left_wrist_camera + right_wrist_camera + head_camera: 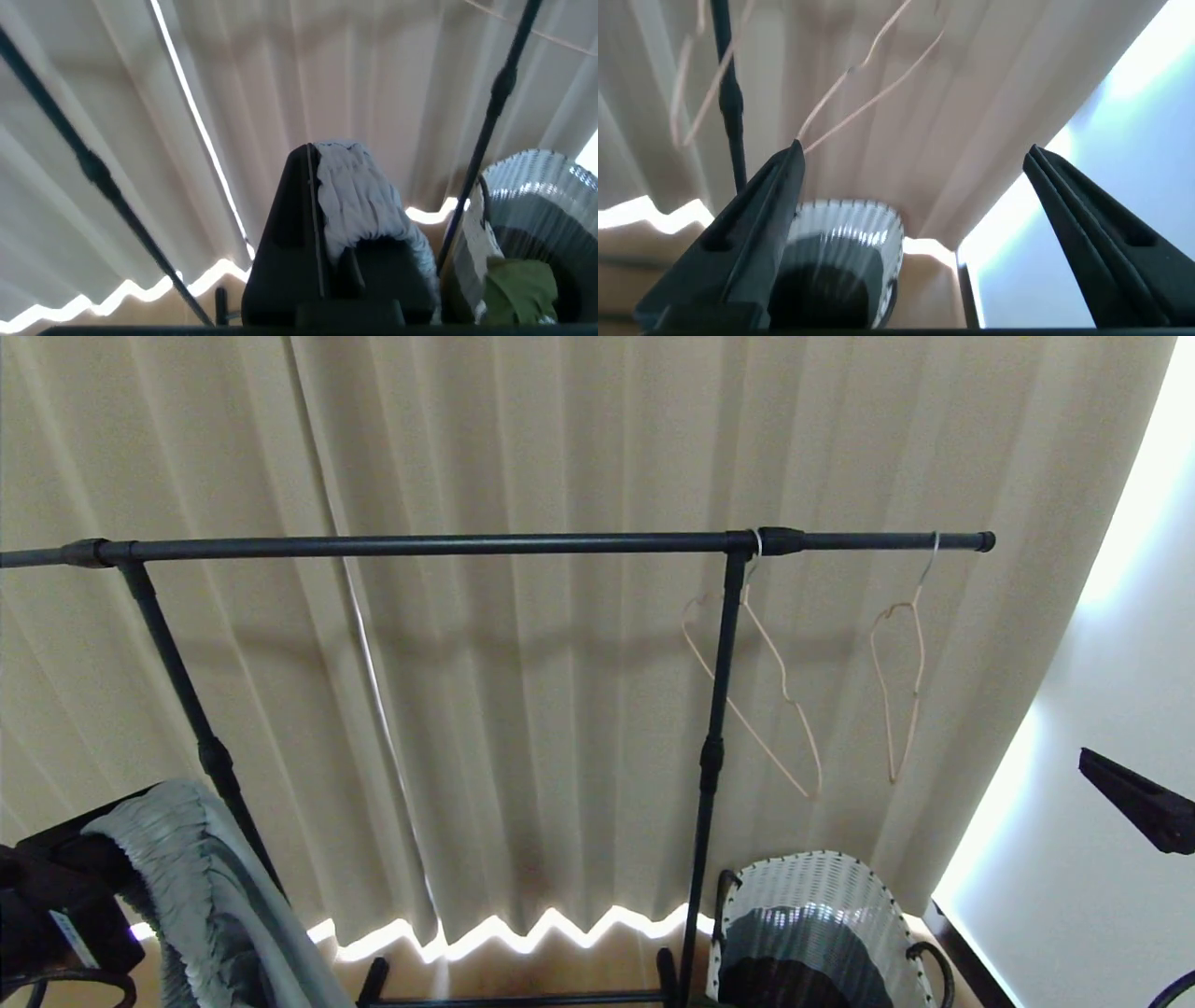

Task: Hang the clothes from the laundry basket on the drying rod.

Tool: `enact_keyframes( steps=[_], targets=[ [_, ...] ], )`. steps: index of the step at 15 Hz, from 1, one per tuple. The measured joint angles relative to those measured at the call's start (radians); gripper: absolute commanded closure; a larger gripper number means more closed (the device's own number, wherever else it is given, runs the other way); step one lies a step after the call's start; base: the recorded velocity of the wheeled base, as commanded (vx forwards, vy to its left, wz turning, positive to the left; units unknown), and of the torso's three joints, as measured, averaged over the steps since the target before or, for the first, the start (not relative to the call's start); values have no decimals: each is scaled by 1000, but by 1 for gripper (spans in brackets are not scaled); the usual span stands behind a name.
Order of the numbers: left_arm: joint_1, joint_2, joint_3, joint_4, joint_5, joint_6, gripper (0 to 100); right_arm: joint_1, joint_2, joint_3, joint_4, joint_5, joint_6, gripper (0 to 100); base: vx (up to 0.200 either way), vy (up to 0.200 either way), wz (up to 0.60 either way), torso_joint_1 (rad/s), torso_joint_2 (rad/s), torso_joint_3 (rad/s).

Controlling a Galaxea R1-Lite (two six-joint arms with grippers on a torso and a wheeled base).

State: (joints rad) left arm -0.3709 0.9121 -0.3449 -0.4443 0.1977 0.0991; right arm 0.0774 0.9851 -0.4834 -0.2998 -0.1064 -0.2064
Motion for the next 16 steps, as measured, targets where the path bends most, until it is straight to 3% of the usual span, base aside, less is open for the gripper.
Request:
enact_keyframes(
  steps=[3,7,14,16],
  targets=[
    [-1,3,1,-1,0,1,100,-2,56,-117,114,3,11,0,0,0,0,0,0,0],
    [-1,7,-1,-2,0,0,100,-3,182,-228,140,2,24,0,0,0,0,0,0,0],
    [54,35,-14,-3,0,-2,100,-4,479,-467,214,-14,181,0,0,0,0,0,0,0],
    [62,47,-18,-3,0,-2,100,-4,547,-505,224,-65,191,0,0,0,0,0,0,0]
  ],
)
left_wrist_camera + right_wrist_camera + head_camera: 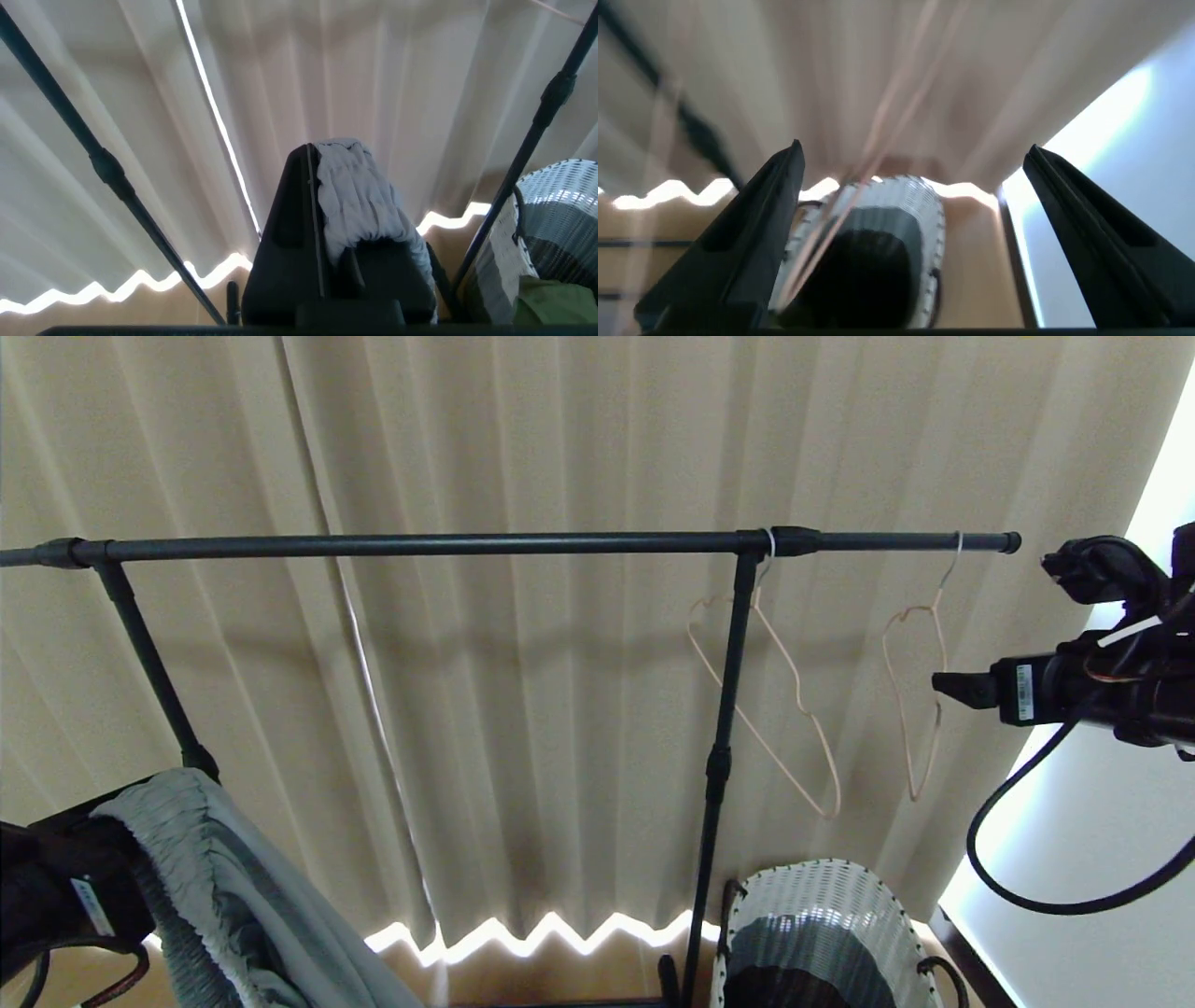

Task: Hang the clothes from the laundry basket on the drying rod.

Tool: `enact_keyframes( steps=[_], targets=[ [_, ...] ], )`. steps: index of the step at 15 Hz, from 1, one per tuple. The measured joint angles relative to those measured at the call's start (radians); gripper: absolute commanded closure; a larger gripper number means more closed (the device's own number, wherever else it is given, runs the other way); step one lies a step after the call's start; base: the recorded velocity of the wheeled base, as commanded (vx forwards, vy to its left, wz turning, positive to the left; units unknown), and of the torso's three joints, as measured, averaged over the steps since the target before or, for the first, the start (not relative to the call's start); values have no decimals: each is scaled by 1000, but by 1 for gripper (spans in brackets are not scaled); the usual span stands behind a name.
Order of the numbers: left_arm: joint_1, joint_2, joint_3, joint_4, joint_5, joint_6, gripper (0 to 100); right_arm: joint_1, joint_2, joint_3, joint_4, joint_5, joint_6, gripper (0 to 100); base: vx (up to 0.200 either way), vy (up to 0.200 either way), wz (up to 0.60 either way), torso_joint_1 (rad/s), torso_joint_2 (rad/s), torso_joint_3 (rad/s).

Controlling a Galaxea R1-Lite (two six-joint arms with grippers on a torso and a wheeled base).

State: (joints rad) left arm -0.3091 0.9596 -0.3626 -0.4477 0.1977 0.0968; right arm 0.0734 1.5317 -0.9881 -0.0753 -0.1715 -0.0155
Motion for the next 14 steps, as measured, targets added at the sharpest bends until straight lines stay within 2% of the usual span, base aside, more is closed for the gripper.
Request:
enact_keyframes(
  steps=[6,14],
  targets=[
    [1,9,0,0,0,0,100,-12,190,-126,4,-101,84,0,0,0,0,0,0,0],
    [1,8,0,0,0,-1,100,3,241,-144,14,-106,142,0,0,0,0,0,0,0]
  ],
)
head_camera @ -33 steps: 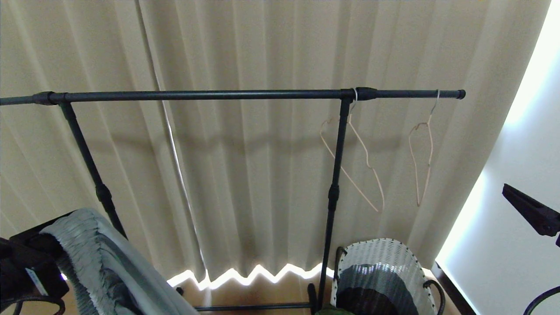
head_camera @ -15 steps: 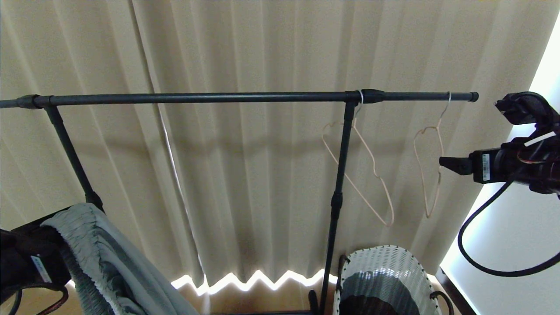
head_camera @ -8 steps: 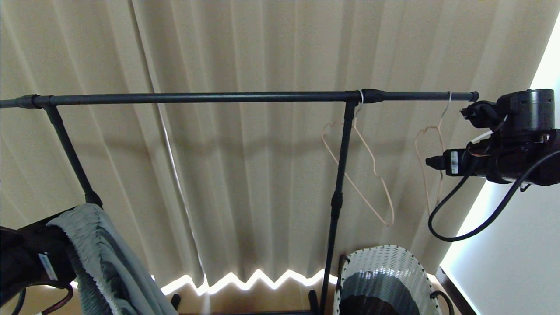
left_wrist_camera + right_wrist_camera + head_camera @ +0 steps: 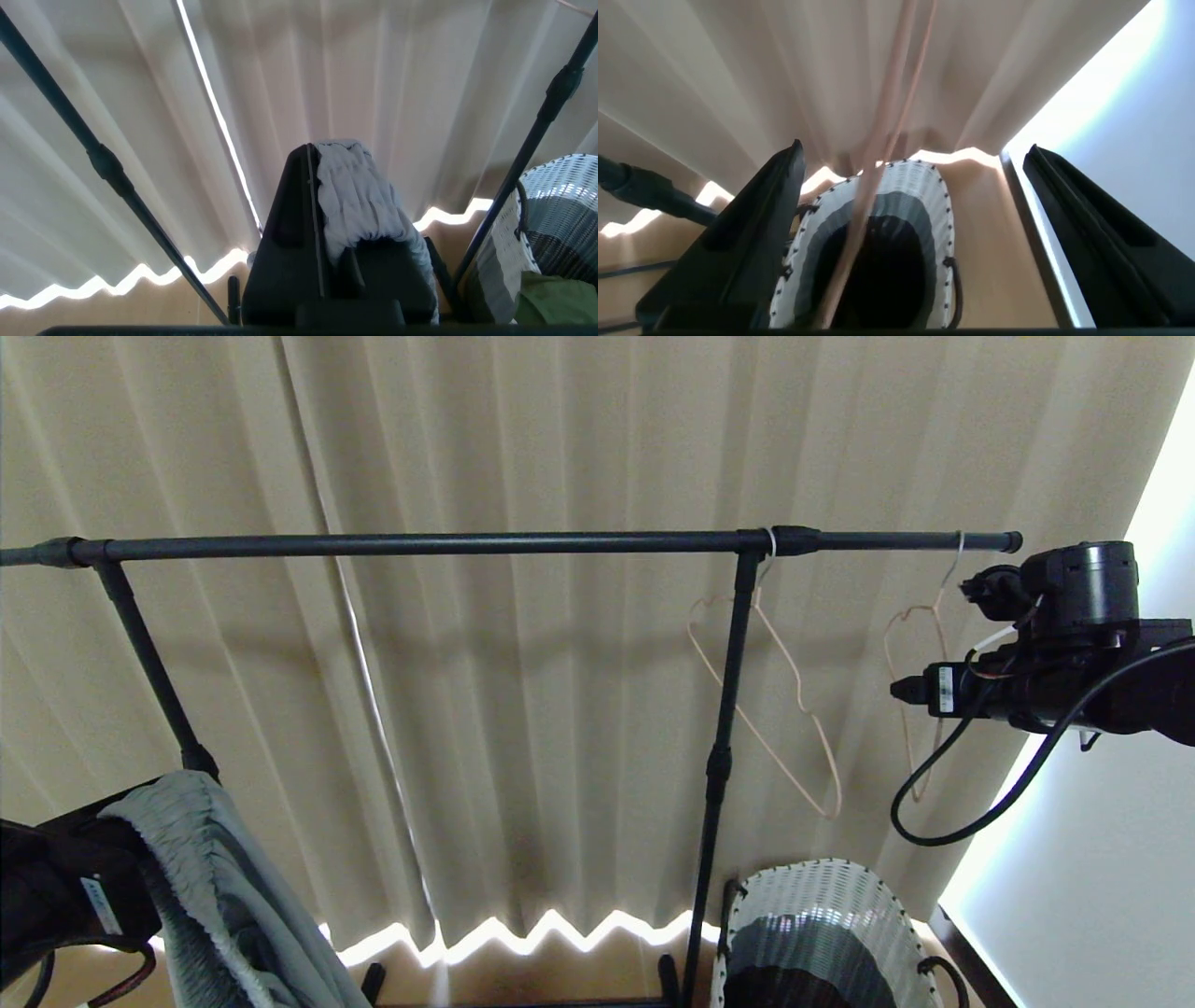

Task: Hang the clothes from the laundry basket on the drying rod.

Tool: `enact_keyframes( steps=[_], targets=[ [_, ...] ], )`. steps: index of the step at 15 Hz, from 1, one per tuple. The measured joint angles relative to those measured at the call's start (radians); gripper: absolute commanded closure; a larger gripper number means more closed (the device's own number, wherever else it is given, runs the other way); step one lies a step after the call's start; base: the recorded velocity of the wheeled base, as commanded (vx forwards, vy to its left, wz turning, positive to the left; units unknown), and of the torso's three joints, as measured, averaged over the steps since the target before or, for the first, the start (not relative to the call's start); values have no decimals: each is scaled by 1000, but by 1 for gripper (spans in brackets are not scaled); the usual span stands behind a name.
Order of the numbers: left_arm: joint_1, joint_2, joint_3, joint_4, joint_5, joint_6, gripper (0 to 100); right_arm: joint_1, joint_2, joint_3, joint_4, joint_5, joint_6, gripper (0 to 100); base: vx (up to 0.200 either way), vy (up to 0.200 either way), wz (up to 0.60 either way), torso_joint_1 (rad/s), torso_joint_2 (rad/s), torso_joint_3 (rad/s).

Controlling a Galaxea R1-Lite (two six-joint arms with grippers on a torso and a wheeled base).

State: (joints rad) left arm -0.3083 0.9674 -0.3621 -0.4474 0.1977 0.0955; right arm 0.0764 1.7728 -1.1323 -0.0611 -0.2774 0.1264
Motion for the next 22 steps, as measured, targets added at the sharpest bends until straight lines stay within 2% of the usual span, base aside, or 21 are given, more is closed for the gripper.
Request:
enact_keyframes(
  steps=[5,6,16,22],
  targets=[
    [0,-1,0,0,0,0,100,1,0,2,0,-28,5,0,0,0,0,0,0,0],
    [0,-1,1,0,0,0,100,1,0,2,-1,-29,5,100,0,0,0,0,0,0],
    [0,-1,1,0,0,0,100,1,-7,12,-9,-35,7,100,0,0,0,0,0,0],
    [1,-2,0,-1,0,0,100,1,-74,32,-23,-33,10,100,0,0,0,0,0,0]
  ],
)
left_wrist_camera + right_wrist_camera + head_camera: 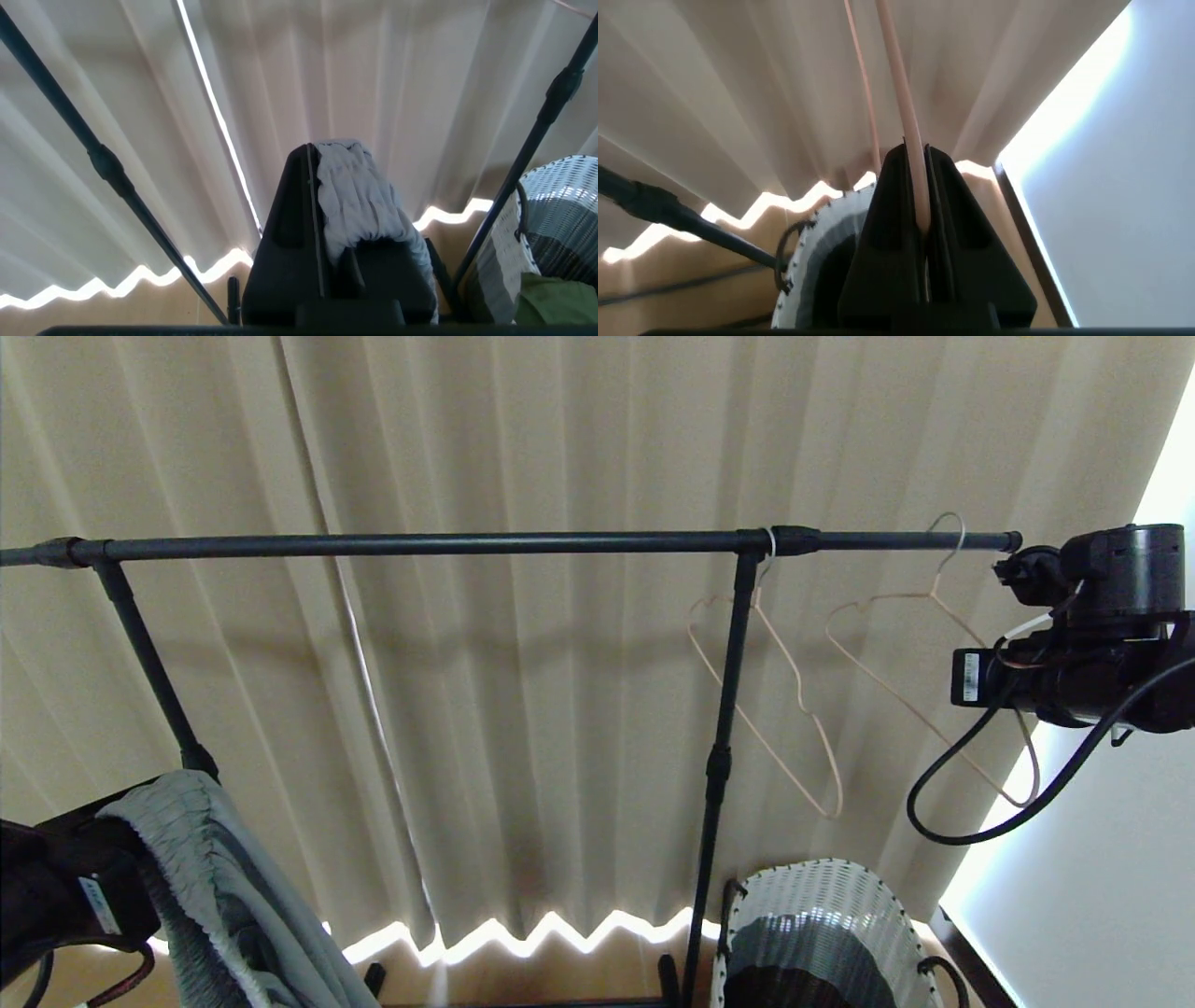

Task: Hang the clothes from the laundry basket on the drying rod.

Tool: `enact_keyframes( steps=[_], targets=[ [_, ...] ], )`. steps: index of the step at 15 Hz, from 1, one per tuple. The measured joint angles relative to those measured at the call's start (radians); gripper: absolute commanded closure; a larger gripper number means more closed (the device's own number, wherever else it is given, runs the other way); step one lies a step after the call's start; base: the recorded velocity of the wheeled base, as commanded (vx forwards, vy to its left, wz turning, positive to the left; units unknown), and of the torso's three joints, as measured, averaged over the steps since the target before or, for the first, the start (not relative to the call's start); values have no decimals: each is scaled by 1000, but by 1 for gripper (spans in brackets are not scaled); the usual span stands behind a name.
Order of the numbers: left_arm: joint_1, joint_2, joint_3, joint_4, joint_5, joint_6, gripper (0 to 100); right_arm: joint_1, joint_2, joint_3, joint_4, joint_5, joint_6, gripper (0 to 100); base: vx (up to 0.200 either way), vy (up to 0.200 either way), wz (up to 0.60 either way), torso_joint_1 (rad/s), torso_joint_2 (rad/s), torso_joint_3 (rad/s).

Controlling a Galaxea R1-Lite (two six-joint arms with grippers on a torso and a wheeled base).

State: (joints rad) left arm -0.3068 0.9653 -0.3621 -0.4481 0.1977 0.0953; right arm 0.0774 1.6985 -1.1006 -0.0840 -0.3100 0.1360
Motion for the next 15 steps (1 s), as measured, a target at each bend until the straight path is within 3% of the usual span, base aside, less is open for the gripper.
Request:
enact_keyframes(
  steps=[3,8,15],
  targets=[
    [0,0,1,-18,0,0,100,0,-54,60,-99,3,-13,100,0,0,0,0,0,0],
    [1,0,10,-38,1,4,100,7,-182,201,-120,6,-50,100,0,0,0,0,0,0],
    [2,-2,9,-39,3,6,100,75,-397,386,-119,6,-107,100,-200,0,0,2,2,6]
  ],
)
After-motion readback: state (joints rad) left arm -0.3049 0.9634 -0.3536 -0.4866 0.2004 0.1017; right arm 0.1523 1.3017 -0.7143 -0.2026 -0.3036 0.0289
